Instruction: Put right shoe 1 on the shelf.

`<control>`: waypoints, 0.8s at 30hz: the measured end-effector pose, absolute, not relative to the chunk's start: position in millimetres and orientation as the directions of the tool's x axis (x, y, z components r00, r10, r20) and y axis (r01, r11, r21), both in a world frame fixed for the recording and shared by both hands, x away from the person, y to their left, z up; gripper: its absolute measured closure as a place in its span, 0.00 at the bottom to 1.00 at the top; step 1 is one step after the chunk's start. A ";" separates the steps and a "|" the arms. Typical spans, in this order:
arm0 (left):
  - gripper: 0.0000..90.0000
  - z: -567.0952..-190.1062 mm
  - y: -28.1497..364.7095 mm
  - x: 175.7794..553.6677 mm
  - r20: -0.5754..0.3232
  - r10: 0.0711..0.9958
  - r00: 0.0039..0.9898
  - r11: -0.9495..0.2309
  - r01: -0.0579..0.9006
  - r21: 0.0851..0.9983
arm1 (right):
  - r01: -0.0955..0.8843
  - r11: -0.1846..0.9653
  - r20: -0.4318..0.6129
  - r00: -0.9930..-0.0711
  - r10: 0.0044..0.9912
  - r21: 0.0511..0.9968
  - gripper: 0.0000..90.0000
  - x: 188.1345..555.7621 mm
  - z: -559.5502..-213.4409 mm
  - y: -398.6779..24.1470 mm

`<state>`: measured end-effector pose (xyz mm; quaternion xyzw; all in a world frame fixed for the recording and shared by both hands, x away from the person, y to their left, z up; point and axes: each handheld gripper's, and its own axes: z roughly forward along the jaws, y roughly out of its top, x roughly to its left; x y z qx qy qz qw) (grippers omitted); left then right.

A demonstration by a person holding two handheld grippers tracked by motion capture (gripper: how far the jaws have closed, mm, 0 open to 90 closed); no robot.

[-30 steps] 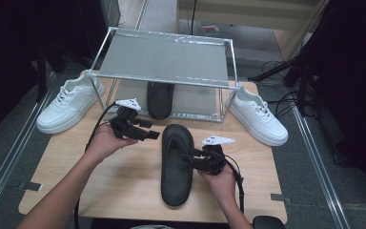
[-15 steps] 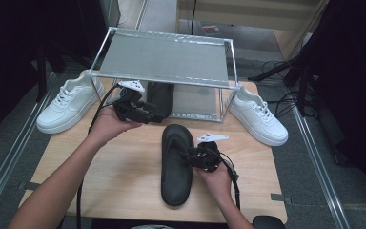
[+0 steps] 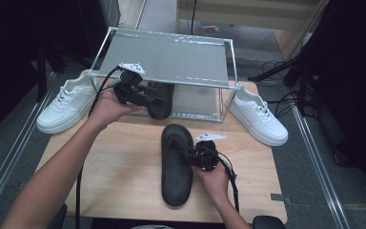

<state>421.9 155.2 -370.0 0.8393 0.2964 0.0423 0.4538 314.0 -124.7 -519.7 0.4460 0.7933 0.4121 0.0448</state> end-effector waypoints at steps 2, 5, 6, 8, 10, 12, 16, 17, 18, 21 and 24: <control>0.46 -366.3 155.6 425.4 -0.193 0.536 0.822 -0.412 0.454 0.790 | 0.683 0.251 0.310 -0.586 0.749 0.685 0.75 313.9 -519.1 -124.1; 0.52 -362.0 156.6 430.2 -0.186 0.530 0.828 -0.409 0.441 0.799 | 0.685 0.240 0.316 -0.580 0.751 0.688 0.76 314.1 -519.1 -122.6; 0.55 -360.7 156.4 432.0 -0.177 0.535 0.826 -0.415 0.440 0.797 | 0.684 0.238 0.316 -0.579 0.751 0.689 0.77 314.2 -519.0 -122.2; 0.65 -358.1 156.6 435.2 -0.155 0.543 0.825 -0.427 0.431 0.795 | 0.690 0.230 0.323 -0.573 0.753 0.687 0.77 314.4 -518.4 -121.8; 0.76 -355.7 157.2 438.6 -0.149 0.550 0.822 -0.424 0.428 0.798 | 0.694 0.228 0.326 -0.568 0.756 0.683 0.78 314.6 -518.1 -121.6; 0.85 -353.9 157.0 443.0 -0.139 0.553 0.821 -0.435 0.427 0.793 | 0.699 0.223 0.332 -0.564 0.756 0.680 0.78 315.1 -518.3 -121.9; 0.92 -349.5 155.5 451.3 -0.139 0.553 0.822 -0.433 0.426 0.794 | 0.713 0.210 0.350 -0.552 0.757 0.669 0.78 316.0 -518.5 -123.0; 0.93 -347.9 154.7 452.7 -0.133 0.549 0.825 -0.433 0.417 0.799 | 0.715 0.207 0.354 -0.549 0.757 0.667 0.79 316.1 -518.4 -123.3; 0.93 -346.1 154.2 454.4 -0.126 0.550 0.826 -0.432 0.410 0.803 | 0.719 0.202 0.362 -0.546 0.755 0.665 0.79 316.2 -518.1 -123.7; 0.96 -341.5 153.2 459.8 -0.108 0.539 0.835 -0.441 0.389 0.809 | 0.723 0.200 0.368 -0.545 0.754 0.661 0.79 316.3 -517.5 -124.4; 1.00 -338.3 154.9 466.5 -0.118 0.543 0.832 -0.432 0.396 0.810 | 0.725 0.202 0.370 -0.546 0.751 0.659 0.79 316.4 -517.2 -124.8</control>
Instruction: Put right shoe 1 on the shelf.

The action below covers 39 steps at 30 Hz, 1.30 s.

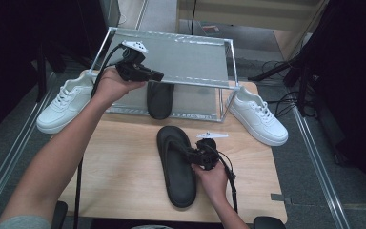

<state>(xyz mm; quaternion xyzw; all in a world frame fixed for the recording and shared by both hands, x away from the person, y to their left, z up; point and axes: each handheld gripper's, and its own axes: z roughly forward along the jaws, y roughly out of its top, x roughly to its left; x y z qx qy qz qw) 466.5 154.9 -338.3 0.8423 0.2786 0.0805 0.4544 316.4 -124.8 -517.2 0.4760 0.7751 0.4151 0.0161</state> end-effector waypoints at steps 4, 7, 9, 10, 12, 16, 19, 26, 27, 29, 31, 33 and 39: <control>1.00 -339.6 155.5 478.0 -0.112 0.562 0.819 -0.440 0.411 0.798 | 0.723 0.202 0.369 -0.547 0.752 0.661 0.79 317.1 -515.8 -124.7; 1.00 -346.0 154.4 486.8 -0.117 0.574 0.811 -0.447 0.430 0.784 | 0.726 0.189 0.378 -0.541 0.751 0.662 0.79 318.6 -514.7 -126.0; 1.00 -351.0 153.9 490.5 -0.117 0.587 0.801 -0.450 0.443 0.775 | 0.726 0.183 0.381 -0.537 0.753 0.662 0.79 320.0 -513.8 -127.5; 1.00 -353.3 154.4 492.2 -0.124 0.588 0.800 -0.446 0.448 0.775 | 0.727 0.181 0.381 -0.535 0.754 0.662 0.79 320.5 -513.0 -128.0; 1.00 -357.0 155.7 494.5 -0.128 0.591 0.796 -0.445 0.454 0.772 | 0.726 0.180 0.379 -0.535 0.755 0.664 0.79 321.9 -510.3 -129.6; 1.00 -358.5 158.9 496.3 -0.143 0.588 0.796 -0.434 0.459 0.775 | 0.726 0.161 0.384 -0.522 0.762 0.668 0.79 327.0 -504.6 -133.5; 1.00 -357.9 156.8 494.1 -0.092 0.583 0.807 -0.468 0.427 0.774 | 0.728 0.141 0.388 -0.507 0.770 0.671 0.79 332.9 -502.9 -136.4; 1.00 -358.2 157.2 495.1 -0.101 0.582 0.807 -0.468 0.434 0.770 | 0.725 0.096 0.393 -0.473 0.789 0.682 0.79 348.6 -496.7 -139.0; 1.00 -358.3 157.2 495.1 -0.101 0.582 0.807 -0.467 0.433 0.771 | 0.724 0.095 0.387 -0.469 0.794 0.684 0.79 351.3 -495.4 -139.2; 1.00 -358.4 157.4 495.2 -0.108 0.583 0.805 -0.462 0.438 0.771 | 0.721 0.089 0.379 -0.459 0.804 0.687 0.79 357.4 -493.2 -140.1; 1.00 -357.7 156.8 494.4 -0.099 0.585 0.805 -0.469 0.436 0.768 | 0.720 0.079 0.376 -0.449 0.810 0.689 0.79 363.6 -491.2 -141.4; 1.00 -357.4 155.6 493.5 -0.093 0.590 0.802 -0.471 0.435 0.767 | 0.717 0.070 0.371 -0.439 0.818 0.694 0.79 369.5 -489.4 -142.0; 1.00 -358.6 157.3 494.3 -0.106 0.587 0.802 -0.460 0.439 0.772 | 0.719 0.049 0.362 -0.406 0.839 0.693 0.79 389.7 -493.3 -138.3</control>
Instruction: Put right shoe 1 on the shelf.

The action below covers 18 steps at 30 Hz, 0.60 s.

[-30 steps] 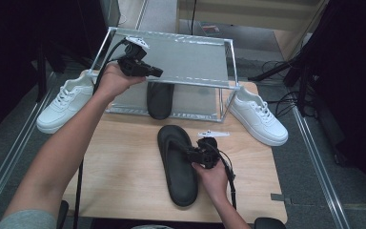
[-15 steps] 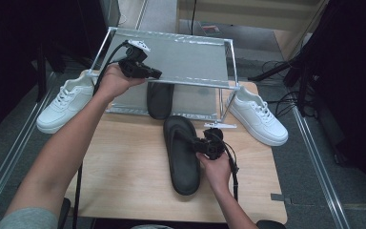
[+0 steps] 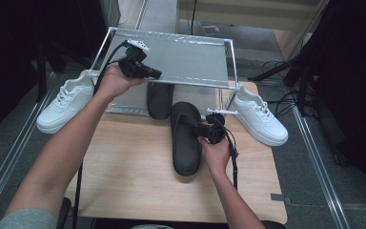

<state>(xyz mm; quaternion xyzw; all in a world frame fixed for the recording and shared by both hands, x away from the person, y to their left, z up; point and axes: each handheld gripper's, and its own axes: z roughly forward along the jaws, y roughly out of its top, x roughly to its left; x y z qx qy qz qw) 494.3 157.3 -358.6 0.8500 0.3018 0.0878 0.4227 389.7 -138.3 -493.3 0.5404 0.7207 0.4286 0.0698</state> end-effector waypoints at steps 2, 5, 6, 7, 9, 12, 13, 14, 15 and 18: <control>1.00 -359.0 157.7 494.1 -0.107 0.588 0.802 -0.457 0.438 0.774 | 0.721 0.038 0.365 -0.395 0.843 0.692 0.79 395.5 -495.7 -136.0; 1.00 -359.1 156.3 492.4 -0.095 0.591 0.801 -0.458 0.430 0.778 | 0.722 0.024 0.364 -0.378 0.851 0.691 0.79 403.3 -497.5 -132.8; 1.00 -358.9 156.1 492.0 -0.089 0.592 0.801 -0.461 0.427 0.777 | 0.721 0.019 0.365 -0.372 0.853 0.692 0.79 405.6 -497.6 -131.6; 1.00 -359.1 156.3 491.9 -0.093 0.591 0.801 -0.459 0.429 0.778 | 0.717 0.023 0.352 -0.371 0.859 0.697 0.79 407.7 -497.3 -130.1; 1.00 -359.6 157.4 492.1 -0.097 0.588 0.803 -0.457 0.429 0.779 | 0.709 0.026 0.338 -0.368 0.866 0.705 0.79 411.5 -497.3 -127.9; 1.00 -360.5 157.8 491.8 -0.102 0.589 0.802 -0.448 0.429 0.784 | 0.716 0.013 0.346 -0.352 0.870 0.698 0.78 416.9 -499.4 -126.7; 1.00 -361.1 158.8 492.4 -0.110 0.587 0.802 -0.443 0.431 0.786 | 0.715 0.010 0.345 -0.350 0.871 0.699 0.78 419.2 -501.2 -126.9; 1.00 -361.5 159.2 492.4 -0.114 0.587 0.802 -0.439 0.433 0.788 | 0.722 0.003 0.352 -0.342 0.871 0.692 0.78 421.5 -502.8 -127.3; 1.00 -361.9 159.5 492.5 -0.120 0.585 0.802 -0.434 0.435 0.789 | 0.720 -0.003 0.357 -0.340 0.870 0.694 0.78 423.5 -504.5 -127.7; 1.00 -362.2 160.1 492.5 -0.118 0.586 0.802 -0.434 0.434 0.790 | 0.715 0.000 0.356 -0.347 0.868 0.699 0.78 428.6 -507.9 -128.5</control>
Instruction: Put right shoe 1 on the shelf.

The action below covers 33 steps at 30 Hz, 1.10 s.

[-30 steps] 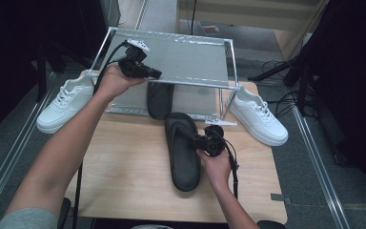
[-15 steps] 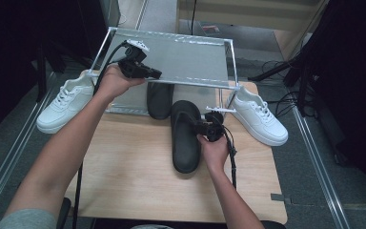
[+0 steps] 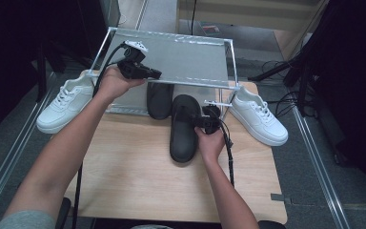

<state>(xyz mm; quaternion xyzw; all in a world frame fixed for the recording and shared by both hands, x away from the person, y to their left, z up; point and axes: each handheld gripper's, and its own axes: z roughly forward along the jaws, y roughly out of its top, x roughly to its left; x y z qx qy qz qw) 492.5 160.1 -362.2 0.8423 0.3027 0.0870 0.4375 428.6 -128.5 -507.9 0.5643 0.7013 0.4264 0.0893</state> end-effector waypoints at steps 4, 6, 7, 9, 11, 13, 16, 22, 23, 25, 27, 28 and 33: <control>1.00 -362.8 160.5 492.8 -0.123 0.585 0.801 -0.429 0.435 0.792 | 0.711 0.003 0.352 -0.352 0.867 0.703 0.70 428.9 -508.7 -129.0; 1.00 -362.8 160.6 492.9 -0.123 0.586 0.801 -0.428 0.435 0.792 | 0.701 0.012 0.337 -0.358 0.871 0.713 0.66 427.5 -506.5 -129.5; 1.00 -362.8 160.8 493.0 -0.127 0.585 0.801 -0.427 0.438 0.791 | 0.692 0.016 0.328 -0.362 0.873 0.721 0.64 426.6 -504.9 -129.8; 1.00 -362.8 160.6 493.0 -0.127 0.586 0.800 -0.426 0.437 0.792 | 0.685 0.019 0.322 -0.367 0.872 0.729 0.64 424.0 -501.1 -129.9; 1.00 -362.9 160.7 493.0 -0.128 0.586 0.800 -0.426 0.438 0.791 | 0.677 0.025 0.313 -0.373 0.874 0.736 0.62 420.2 -497.2 -129.3; 1.00 -362.8 160.5 493.0 -0.127 0.586 0.800 -0.426 0.437 0.792 | 0.666 0.049 0.289 -0.386 0.876 0.744 0.62 415.2 -494.3 -128.9; 1.00 -362.8 160.7 493.1 -0.128 0.586 0.800 -0.426 0.438 0.791 | 0.654 0.047 0.285 -0.393 0.874 0.755 0.62 408.5 -491.1 -132.2; 1.00 -362.7 160.5 493.1 -0.126 0.587 0.800 -0.427 0.438 0.791 | 0.638 0.082 0.261 -0.425 0.867 0.766 0.63 393.3 -485.7 -136.9; 1.00 -362.9 160.5 493.2 -0.129 0.585 0.800 -0.426 0.439 0.791 | 0.630 0.088 0.255 -0.433 0.865 0.772 0.63 389.4 -484.9 -137.3; 1.00 -363.0 160.8 493.6 -0.131 0.585 0.800 -0.425 0.440 0.791 | 0.629 0.091 0.261 -0.444 0.857 0.772 0.64 382.1 -483.2 -138.7; 1.00 -363.0 160.7 493.6 -0.132 0.586 0.800 -0.424 0.441 0.791 | 0.632 0.095 0.269 -0.455 0.849 0.769 0.67 375.1 -481.9 -138.9; 1.00 -362.9 160.6 493.5 -0.130 0.586 0.800 -0.426 0.440 0.790 | 0.631 0.102 0.271 -0.467 0.842 0.769 0.70 371.0 -481.1 -138.7; 1.00 -362.8 160.6 493.6 -0.131 0.587 0.799 -0.426 0.442 0.790 | 0.623 0.146 0.278 -0.530 0.801 0.768 0.85 348.4 -482.5 -133.7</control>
